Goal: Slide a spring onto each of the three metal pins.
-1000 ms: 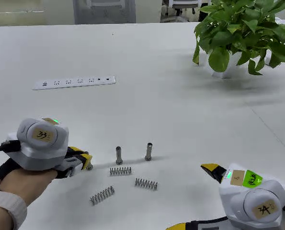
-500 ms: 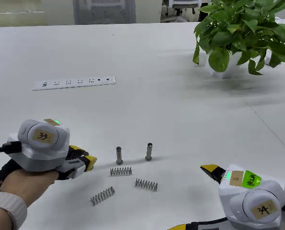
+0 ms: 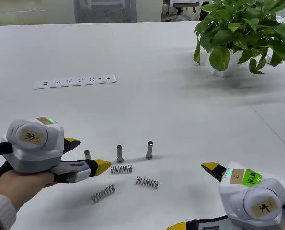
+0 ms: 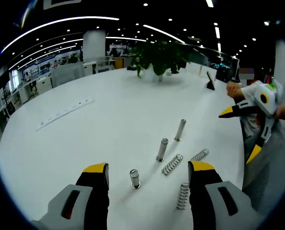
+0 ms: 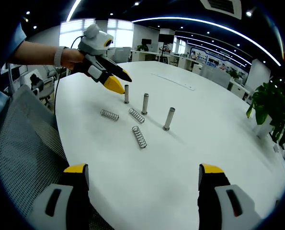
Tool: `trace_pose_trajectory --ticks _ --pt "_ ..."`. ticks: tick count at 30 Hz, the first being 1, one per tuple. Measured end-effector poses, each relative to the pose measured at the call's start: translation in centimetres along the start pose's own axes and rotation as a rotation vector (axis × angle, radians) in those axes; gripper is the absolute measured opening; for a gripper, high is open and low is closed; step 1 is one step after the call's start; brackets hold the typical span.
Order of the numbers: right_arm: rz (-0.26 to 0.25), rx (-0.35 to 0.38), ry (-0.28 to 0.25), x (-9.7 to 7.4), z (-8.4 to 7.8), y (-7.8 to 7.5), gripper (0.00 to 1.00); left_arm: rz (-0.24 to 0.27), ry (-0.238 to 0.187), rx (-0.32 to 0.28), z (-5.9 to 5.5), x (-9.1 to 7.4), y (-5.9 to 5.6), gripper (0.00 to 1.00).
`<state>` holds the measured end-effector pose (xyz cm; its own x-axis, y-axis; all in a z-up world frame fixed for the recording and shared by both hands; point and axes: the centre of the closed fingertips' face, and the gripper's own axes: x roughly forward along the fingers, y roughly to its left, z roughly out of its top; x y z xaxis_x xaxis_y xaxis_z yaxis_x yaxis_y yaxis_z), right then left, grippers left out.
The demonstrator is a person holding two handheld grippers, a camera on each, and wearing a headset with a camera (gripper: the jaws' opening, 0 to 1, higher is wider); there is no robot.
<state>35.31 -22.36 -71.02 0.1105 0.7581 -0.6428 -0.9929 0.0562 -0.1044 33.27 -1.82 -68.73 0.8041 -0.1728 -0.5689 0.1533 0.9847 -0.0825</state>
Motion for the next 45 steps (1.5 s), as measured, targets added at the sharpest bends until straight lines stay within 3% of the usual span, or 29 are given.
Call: trace_pose_trajectory --ticks 6,13,24,31,38,45 --pt "0.001 -0.003 0.003 0.1 0.0 0.0 0.96 -0.007 -0.012 0.017 0.3 -0.7 -0.6 0.87" --pt "0.000 -0.005 0.005 0.1 0.0 0.1 0.97 -0.027 -0.008 0.008 -0.6 -1.6 -1.0 1.00" --pt "0.007 -0.010 0.007 0.1 -0.2 0.1 0.97 -0.037 -0.008 -0.019 -2.0 -3.1 -1.2 1.00" --pt "0.004 -0.008 0.005 0.0 0.1 0.3 0.97 -0.044 0.006 -0.016 -3.3 -4.2 -1.9 1.00" --pt "0.014 -0.014 0.014 0.1 -0.1 0.5 0.96 -0.057 0.045 -0.002 -5.0 -4.6 -2.8 1.00" --pt "0.019 -0.016 0.019 0.2 -0.3 0.5 0.96 -0.061 0.072 0.018 -6.1 -4.3 -3.7 0.89"
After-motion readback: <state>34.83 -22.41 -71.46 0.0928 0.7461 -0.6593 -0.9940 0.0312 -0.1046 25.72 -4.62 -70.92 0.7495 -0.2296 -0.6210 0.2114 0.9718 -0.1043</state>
